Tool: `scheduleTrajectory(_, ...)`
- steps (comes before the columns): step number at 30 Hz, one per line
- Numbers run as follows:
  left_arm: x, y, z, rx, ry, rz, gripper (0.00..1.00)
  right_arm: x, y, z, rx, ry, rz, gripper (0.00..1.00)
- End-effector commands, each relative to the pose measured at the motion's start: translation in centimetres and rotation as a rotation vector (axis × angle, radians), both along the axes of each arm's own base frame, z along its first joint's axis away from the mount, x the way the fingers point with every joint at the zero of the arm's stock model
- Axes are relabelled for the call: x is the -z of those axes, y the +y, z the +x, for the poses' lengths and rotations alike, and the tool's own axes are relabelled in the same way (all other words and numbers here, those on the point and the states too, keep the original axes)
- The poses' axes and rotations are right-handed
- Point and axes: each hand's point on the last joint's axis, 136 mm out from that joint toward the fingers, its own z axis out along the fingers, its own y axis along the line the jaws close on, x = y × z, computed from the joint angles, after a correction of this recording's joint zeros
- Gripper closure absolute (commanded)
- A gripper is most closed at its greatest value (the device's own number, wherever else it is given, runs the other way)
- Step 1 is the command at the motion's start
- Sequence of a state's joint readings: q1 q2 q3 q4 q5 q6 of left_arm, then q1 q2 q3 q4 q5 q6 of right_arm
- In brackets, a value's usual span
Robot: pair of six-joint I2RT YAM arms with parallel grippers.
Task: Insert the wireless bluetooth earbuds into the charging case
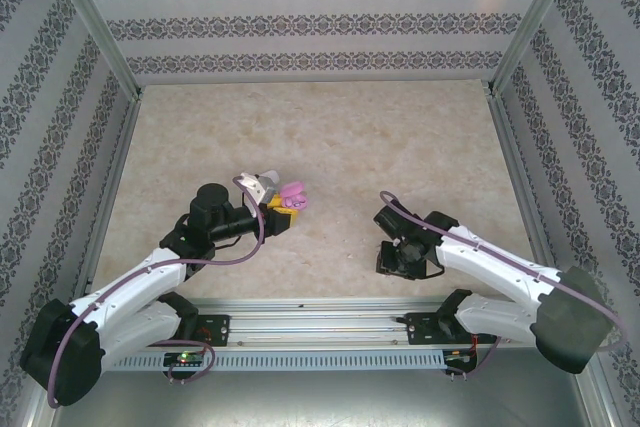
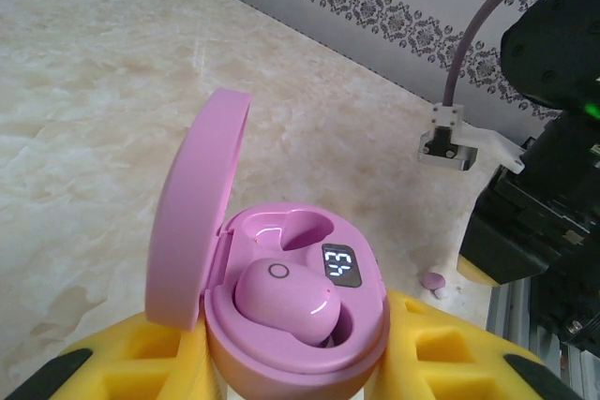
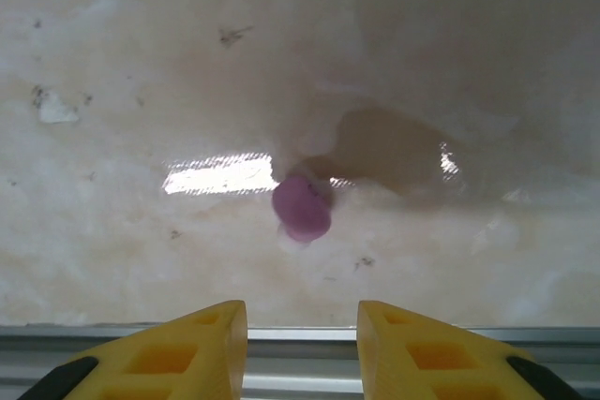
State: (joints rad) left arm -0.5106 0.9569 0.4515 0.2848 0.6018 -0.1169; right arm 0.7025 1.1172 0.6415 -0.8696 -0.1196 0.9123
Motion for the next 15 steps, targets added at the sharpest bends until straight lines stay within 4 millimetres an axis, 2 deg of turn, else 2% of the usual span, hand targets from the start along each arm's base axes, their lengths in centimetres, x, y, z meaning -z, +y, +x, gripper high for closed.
scheduleTrajectory(1,-2.0,-0.7,-0.1,0.029,-0.048,-0.042,0.97,1.1,-0.6,0.5,-0.007,0.005,-0.020,0.64)
scheduleTrajectory(10,-1.9,-0.4,-0.2,0.021,-0.043,-0.035,0.97,2.8,0.4,1.8,-0.054,0.023,-0.001,0.65)
scheduleTrajectory(15,-1.8,-0.3,-0.3,0.016,-0.044,-0.029,0.97,3.7,0.7,1.8,-0.070,0.055,0.000,0.69)
